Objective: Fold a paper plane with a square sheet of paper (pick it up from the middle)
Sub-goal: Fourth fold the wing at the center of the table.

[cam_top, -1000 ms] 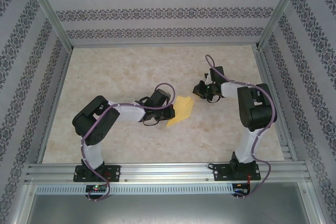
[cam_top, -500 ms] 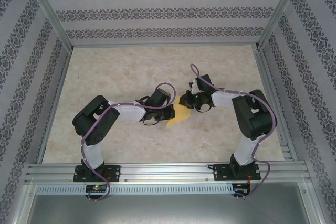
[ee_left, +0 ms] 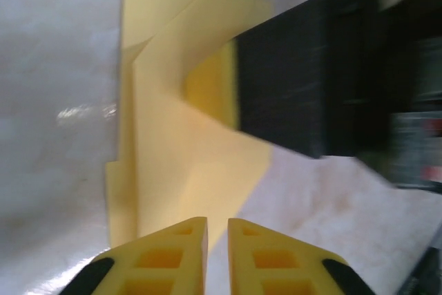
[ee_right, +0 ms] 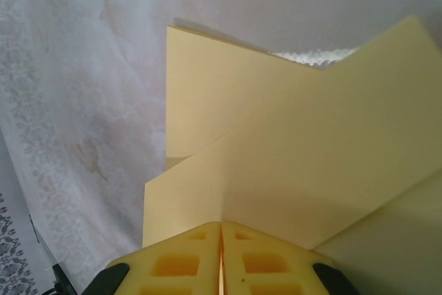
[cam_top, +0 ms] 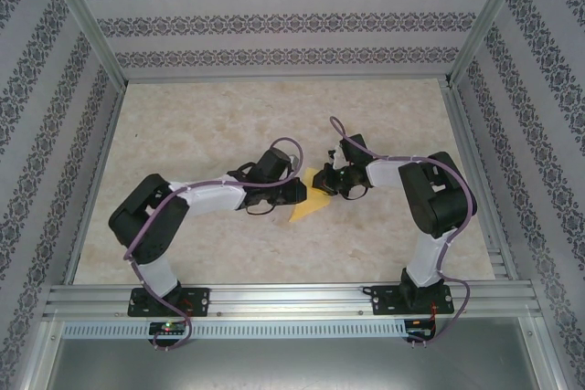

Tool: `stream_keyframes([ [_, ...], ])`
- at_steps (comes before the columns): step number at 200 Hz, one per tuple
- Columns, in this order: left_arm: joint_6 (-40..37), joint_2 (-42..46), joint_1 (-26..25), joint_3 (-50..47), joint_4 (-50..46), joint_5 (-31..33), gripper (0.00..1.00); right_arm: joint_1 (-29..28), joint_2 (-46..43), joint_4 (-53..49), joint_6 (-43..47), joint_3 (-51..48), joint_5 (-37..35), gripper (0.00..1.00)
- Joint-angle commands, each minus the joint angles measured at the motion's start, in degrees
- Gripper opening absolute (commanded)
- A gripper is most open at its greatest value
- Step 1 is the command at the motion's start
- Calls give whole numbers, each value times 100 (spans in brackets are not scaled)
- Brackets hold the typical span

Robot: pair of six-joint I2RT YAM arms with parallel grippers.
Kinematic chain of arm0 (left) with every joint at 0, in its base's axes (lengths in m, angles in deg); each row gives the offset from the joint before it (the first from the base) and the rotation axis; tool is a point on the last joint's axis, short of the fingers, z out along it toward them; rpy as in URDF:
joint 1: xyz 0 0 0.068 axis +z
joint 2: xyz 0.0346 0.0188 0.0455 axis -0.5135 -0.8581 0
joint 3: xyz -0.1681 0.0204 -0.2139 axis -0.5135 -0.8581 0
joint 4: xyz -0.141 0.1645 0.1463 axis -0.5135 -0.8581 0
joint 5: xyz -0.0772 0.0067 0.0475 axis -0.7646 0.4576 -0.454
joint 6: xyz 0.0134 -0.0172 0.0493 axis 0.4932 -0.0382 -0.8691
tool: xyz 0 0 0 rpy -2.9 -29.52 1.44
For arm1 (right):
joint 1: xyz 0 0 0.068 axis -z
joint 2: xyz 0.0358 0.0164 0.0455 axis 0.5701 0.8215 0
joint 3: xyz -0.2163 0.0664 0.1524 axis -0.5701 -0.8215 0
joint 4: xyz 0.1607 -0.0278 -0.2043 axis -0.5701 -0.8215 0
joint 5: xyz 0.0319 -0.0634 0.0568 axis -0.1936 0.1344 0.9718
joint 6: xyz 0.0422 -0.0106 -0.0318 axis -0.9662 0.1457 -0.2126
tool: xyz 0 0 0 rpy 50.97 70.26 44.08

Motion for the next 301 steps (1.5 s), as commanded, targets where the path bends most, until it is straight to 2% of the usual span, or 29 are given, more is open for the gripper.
stream_keyframes([
  [1,63,174,14,-20,-14,-95,20,65,318,-494,205,-43,-493,10],
  [33,249,-21,-136,-44,-121,-214,23,66,388,-574,207,3,-564,10],
  [101,467,-258,-230,-277,-225,-320,24,65,560,-746,203,62,-703,10],
  [241,441,-345,-266,-432,-880,224,11,87,732,-965,218,122,-902,10],
  [301,537,-12,-324,-513,-297,-220,12,89,714,-972,226,117,-896,10],
])
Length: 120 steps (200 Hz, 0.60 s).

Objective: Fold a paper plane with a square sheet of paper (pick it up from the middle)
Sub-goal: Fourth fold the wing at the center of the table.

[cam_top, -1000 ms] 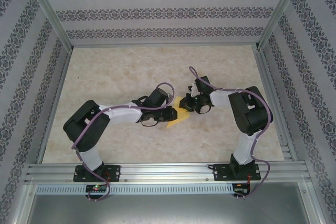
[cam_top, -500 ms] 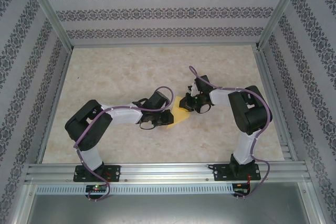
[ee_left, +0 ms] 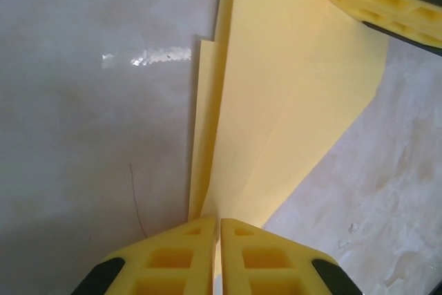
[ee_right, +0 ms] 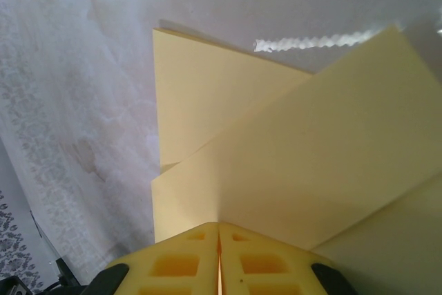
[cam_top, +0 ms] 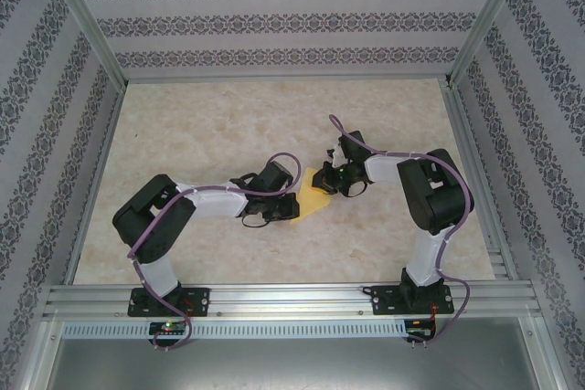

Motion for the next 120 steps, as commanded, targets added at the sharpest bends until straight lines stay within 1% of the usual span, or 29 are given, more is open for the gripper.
stream_keyframes([
  [1,115,213,-124,-101,123,-217,12,51,526,-466,118,-224,-966,10],
  [62,188,68,-161,-327,0,-160,12,54,584,-452,134,-250,-947,10],
  [120,203,234,-172,-540,-353,83,11,52,630,-451,142,-250,-947,10],
])
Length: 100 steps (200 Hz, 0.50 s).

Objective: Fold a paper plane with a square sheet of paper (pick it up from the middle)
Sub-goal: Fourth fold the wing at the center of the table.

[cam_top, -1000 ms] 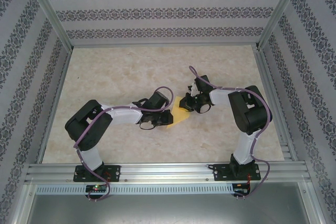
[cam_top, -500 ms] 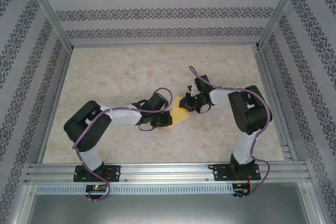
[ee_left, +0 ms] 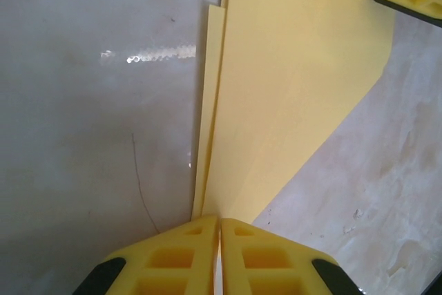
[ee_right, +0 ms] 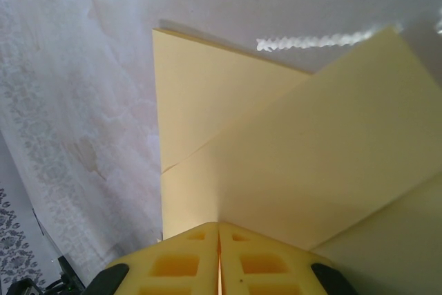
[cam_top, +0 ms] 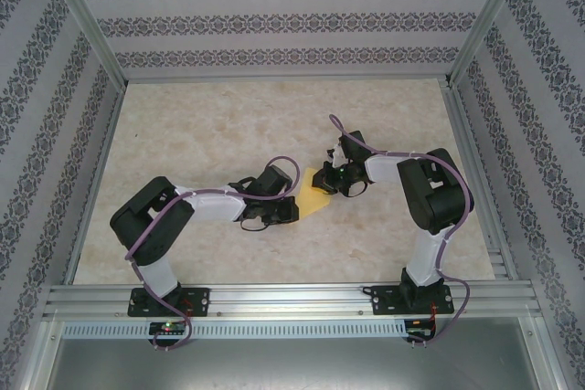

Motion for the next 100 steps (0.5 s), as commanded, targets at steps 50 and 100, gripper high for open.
stream_keyframes([
  [50,217,378,-102,-677,-564,108,9,54,650,-502,151,-239,-1019,10],
  [100,23,914,-101,-480,-267,67,9,47,619,-514,172,-245,-1036,10],
])
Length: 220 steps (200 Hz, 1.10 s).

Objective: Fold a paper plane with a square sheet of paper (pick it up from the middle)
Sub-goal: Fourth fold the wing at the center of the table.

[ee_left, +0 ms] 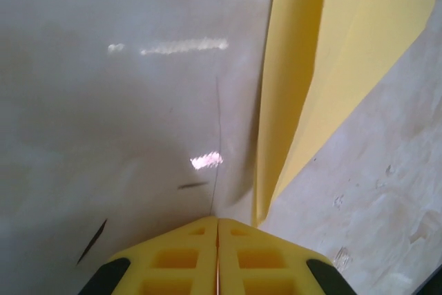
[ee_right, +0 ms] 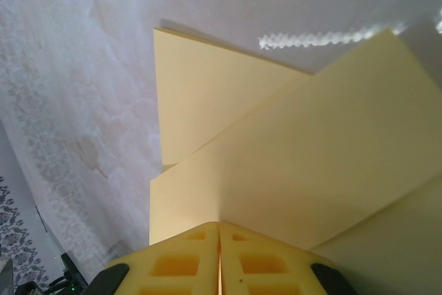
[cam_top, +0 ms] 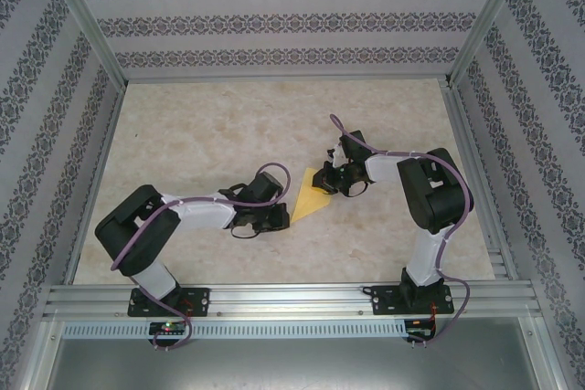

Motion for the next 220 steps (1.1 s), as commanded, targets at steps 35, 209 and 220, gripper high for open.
stream_keyframes([
  [35,-125,209,-92,430,613,35,8,32,621,-493,133,-249,-1091,9],
  [209,-571,-1606,145,1229,521,-132,4,36,777,-700,247,-159,-1166,10],
  [220,-507,-1538,166,1001,687,-231,4,49,799,-751,255,-151,-1217,10],
])
